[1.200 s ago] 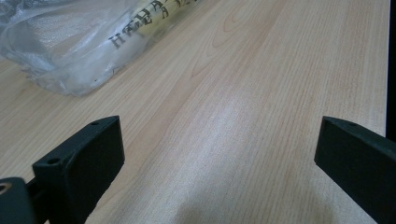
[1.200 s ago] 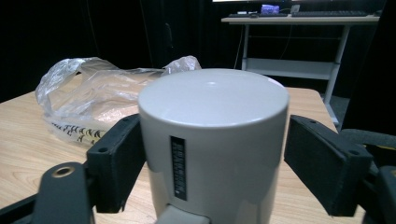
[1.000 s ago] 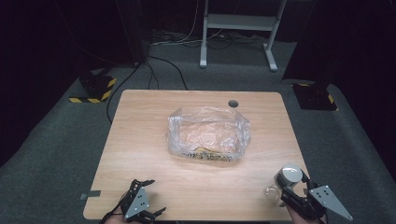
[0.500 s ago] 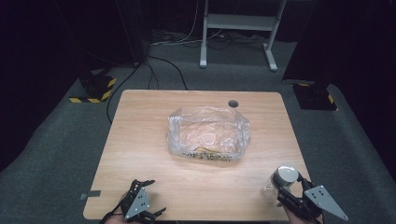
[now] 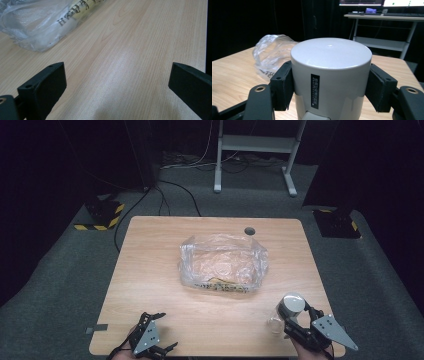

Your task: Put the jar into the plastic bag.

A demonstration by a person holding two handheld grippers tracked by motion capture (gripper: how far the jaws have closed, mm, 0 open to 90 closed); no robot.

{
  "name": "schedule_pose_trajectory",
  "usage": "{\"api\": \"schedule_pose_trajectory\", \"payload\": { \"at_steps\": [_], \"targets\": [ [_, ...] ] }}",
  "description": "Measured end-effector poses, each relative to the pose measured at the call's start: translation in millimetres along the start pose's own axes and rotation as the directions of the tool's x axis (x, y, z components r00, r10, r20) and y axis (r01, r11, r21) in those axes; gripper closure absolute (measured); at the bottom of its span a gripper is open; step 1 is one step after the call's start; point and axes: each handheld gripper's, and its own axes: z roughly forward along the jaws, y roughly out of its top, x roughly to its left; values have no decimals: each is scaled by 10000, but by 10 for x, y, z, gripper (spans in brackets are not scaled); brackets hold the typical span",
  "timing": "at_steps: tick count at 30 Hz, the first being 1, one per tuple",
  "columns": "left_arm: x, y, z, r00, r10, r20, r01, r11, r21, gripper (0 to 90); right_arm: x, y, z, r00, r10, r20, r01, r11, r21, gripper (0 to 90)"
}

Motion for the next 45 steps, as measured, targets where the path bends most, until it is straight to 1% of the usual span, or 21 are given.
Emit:
{"api": "schedule_pose_trajectory", "payload": {
  "at_steps": [3, 4, 6, 7, 9, 10, 11, 15, 19, 26, 30, 36, 40, 45],
  "targets": [
    [-3, 2, 1, 10000, 66, 30, -66, 10000, 38, 19, 82, 23, 56, 9997, -86, -238, 86, 10000, -2, 327],
    [-3, 2, 1, 10000, 66, 30, -66, 10000, 38, 19, 82, 23, 56, 9997, -86, -238, 86, 10000, -2, 327],
    [-2, 1, 2, 10000, 48, 47, -48, 10000, 30, 19, 149, 45, 99, 9991, -162, -399, 162, 9999, -11, 327],
    [1, 0, 0, 10000, 33, 59, -33, 10000, 9, 19, 206, 61, 135, 9981, -244, -569, 243, 9997, -16, 327],
    [3, -2, -4, 10000, 4, 93, -3, 10000, -44, 19, 261, 73, 169, 9969, -303, -726, 302, 9995, -22, 327],
    [3, -2, -4, 10000, 4, 93, -3, 10000, -44, 19, 261, 73, 169, 9969, -303, -726, 302, 9995, -22, 327],
    [6, -3, -7, 9999, -33, 109, 34, 10000, -66, 19, 330, 83, 213, 9951, -343, -930, 340, 9994, -46, 327],
    [11, -6, -12, 9999, -71, 138, 73, 9999, -126, 19, 453, 102, 292, 9907, -443, -1284, 442, 9990, -43, 328],
    [12, -8, -15, 9998, -66, 166, 68, 9998, -160, 19, 561, 134, 367, 9868, -451, -1556, 443, 9990, -88, 328],
    [15, -11, -22, 9998, -89, 177, 93, 9997, -240, 19, 723, 261, 494, 9799, -508, -1927, 420, 9979, -493, 328],
    [17, -15, -28, 9996, -61, 261, 68, 9995, -300, 19, 780, 330, 555, 9762, -691, -2054, 587, 9967, -560, 328],
    [16, -14, -29, 9996, -2, 287, 11, 9996, -288, 19, 821, 417, 620, 9731, -858, -2139, 735, 9952, -647, 328],
    [17, -14, -29, 9996, -32, 297, 40, 9996, -292, 19, 825, 451, 671, 9713, -853, -2218, 722, 9952, -667, 327],
    [19, -16, -30, 9995, -59, 303, 68, 9994, -325, 19, 824, 480, 744, 9716, -746, -2248, 603, 9957, -699, 328]
  ]
}}
